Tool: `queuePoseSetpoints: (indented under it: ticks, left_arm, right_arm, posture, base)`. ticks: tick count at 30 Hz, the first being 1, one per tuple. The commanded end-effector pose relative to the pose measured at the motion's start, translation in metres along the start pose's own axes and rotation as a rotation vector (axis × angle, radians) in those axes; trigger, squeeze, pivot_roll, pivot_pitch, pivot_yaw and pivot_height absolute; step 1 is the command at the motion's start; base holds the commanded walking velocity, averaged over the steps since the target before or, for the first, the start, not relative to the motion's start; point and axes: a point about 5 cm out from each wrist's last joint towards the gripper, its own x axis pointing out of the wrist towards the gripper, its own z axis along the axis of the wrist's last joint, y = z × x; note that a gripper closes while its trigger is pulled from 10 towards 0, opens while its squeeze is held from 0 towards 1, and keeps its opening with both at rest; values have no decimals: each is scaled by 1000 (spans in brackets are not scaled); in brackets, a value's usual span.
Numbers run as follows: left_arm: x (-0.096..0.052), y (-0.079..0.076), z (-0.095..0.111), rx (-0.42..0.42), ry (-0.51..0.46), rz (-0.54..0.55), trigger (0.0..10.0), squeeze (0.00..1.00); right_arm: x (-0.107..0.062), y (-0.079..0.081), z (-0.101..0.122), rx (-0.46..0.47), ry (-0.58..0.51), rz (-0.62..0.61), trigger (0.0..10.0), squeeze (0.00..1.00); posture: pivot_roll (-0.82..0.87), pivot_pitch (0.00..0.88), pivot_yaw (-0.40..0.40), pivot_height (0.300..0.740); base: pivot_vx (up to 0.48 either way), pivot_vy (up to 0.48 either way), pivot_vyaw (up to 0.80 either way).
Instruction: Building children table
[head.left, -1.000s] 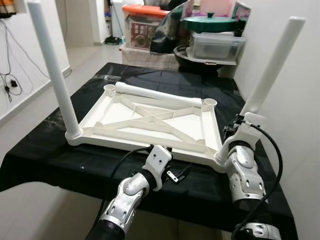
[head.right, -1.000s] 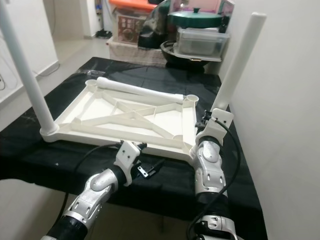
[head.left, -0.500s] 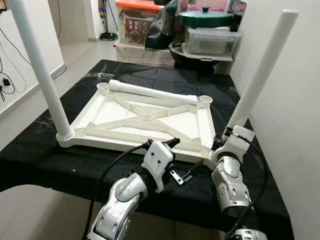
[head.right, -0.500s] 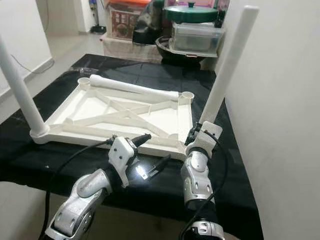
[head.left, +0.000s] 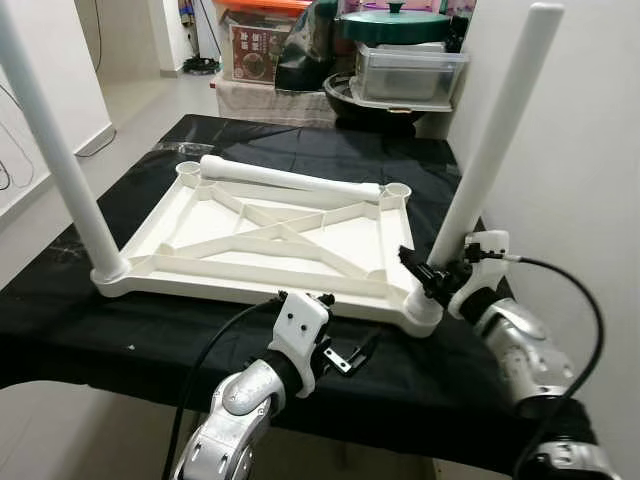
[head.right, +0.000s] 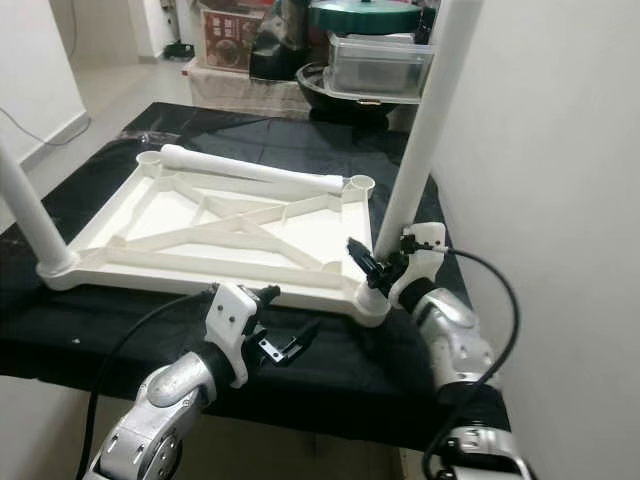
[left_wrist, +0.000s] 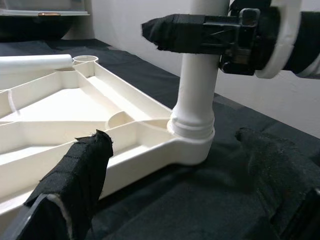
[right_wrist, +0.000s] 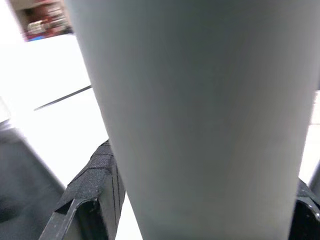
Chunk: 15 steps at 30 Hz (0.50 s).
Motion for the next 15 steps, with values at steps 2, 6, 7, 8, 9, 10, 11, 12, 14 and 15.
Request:
queuePoseSetpoints:
  ticks: [2,6,7,8,9,10,11,12,14,15]
  left_arm:
    - [-3,-1,-1,-7,10,0,10000,0]
    - [-3,-1,-2,-10,14,-1,10000,0]
    - [-3,-1,-2,-10,14,-1,10000,0]
    - [-3,-1,-2,-10,14,-1,10000,0]
    - [-3,-1,-2,-10,14,-1,10000,0]
    - [-3,-1,-2,-11,17,-2,10000,0]
    - [-3,-1,-2,-10,17,-2,10000,0]
    - [-3,-1,-2,-10,17,-2,10000,0]
    - [-3,-1,-2,-12,22,-2,10000,0]
    - [-3,-1,-2,-12,22,-2,10000,0]
  right_arm:
    - [8,19,-8,-1,59,193,10000,0]
    - [9,27,-13,-14,108,301,10000,0]
    - [9,27,-13,-14,108,301,10000,0]
    - [10,31,-13,-6,106,336,10000,0]
    - [10,31,-13,-6,106,336,10000,0]
    - [10,38,-13,14,94,398,6706,0]
    - [9,41,-13,20,88,419,6706,0]
    - [9,41,-13,20,88,419,6706,0]
    - [7,45,-13,45,97,481,0,0]
    - [7,45,-13,45,97,481,0,0]
  posture:
    - [139,0,-78,740]
    - [141,0,-80,740]
    - [141,0,-80,740]
    - [141,0,-79,740]
    - [141,0,-79,740]
    - [141,0,-79,740]
    - [141,0,-79,740]
    - [141,0,-79,740]
    - [140,0,-79,740]
    - [140,0,-79,740]
  base:
    - [0,0,0]
    - [0,0,0]
    - [0,0,0]
    - [0,0,0]
    - [0,0,0]
    - [0,0,0]
    - [0,0,0]
    - [0,0,0]
    - [0,0,0]
    - [0,0,0]
